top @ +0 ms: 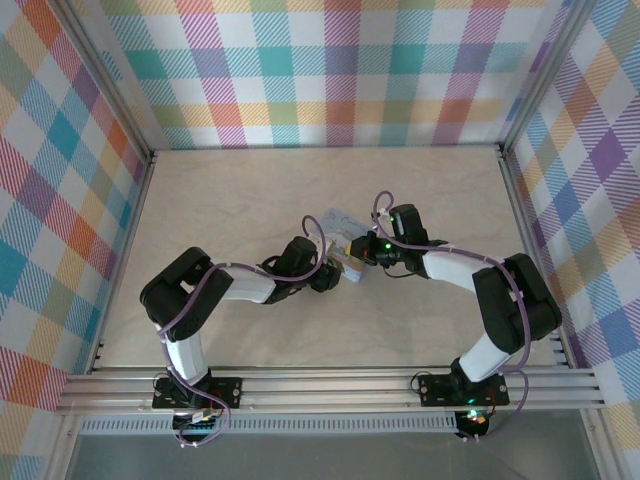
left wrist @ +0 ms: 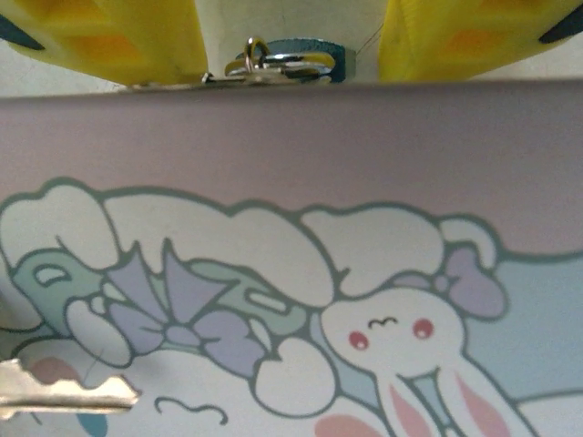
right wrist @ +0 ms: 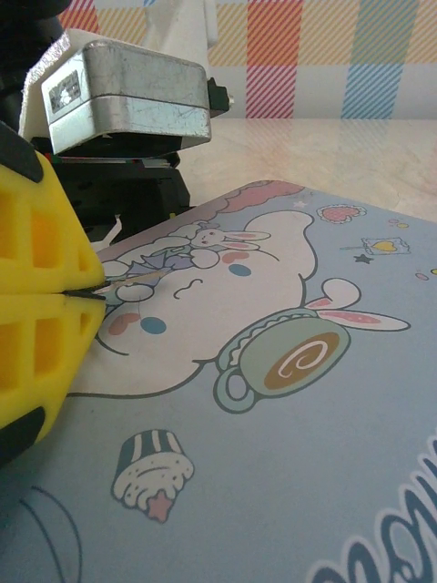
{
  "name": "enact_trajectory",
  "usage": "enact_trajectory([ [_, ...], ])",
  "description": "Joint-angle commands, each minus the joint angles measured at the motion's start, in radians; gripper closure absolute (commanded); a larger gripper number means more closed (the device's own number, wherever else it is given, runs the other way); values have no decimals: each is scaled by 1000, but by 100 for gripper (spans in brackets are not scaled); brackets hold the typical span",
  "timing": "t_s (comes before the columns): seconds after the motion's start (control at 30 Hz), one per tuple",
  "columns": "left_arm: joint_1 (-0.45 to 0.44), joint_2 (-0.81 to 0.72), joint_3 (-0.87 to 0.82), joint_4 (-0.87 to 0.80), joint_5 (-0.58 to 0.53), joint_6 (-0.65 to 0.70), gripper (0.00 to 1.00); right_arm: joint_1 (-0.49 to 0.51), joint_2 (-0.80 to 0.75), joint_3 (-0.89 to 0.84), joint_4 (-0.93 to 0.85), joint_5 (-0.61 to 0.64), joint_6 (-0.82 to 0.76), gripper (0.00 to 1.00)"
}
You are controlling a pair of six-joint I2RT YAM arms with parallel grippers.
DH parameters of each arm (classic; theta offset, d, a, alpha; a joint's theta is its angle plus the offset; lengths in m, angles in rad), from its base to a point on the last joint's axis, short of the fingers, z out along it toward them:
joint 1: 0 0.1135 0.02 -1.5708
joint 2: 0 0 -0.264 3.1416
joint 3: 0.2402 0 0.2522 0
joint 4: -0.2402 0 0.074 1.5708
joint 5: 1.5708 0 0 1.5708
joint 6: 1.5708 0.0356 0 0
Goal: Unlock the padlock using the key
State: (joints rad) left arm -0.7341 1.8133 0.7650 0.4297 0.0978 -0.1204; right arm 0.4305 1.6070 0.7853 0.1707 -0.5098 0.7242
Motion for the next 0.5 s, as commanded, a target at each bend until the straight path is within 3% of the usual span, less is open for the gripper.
enact_trajectory([
  [0.0, -11, 43, 15, 34, 109, -26, 49, -9, 37, -35, -120, 39, -18, 100],
  [0.47, -14, 43, -1, 67, 149, -60, 52, -10, 44, -34, -118, 35, -18, 100],
])
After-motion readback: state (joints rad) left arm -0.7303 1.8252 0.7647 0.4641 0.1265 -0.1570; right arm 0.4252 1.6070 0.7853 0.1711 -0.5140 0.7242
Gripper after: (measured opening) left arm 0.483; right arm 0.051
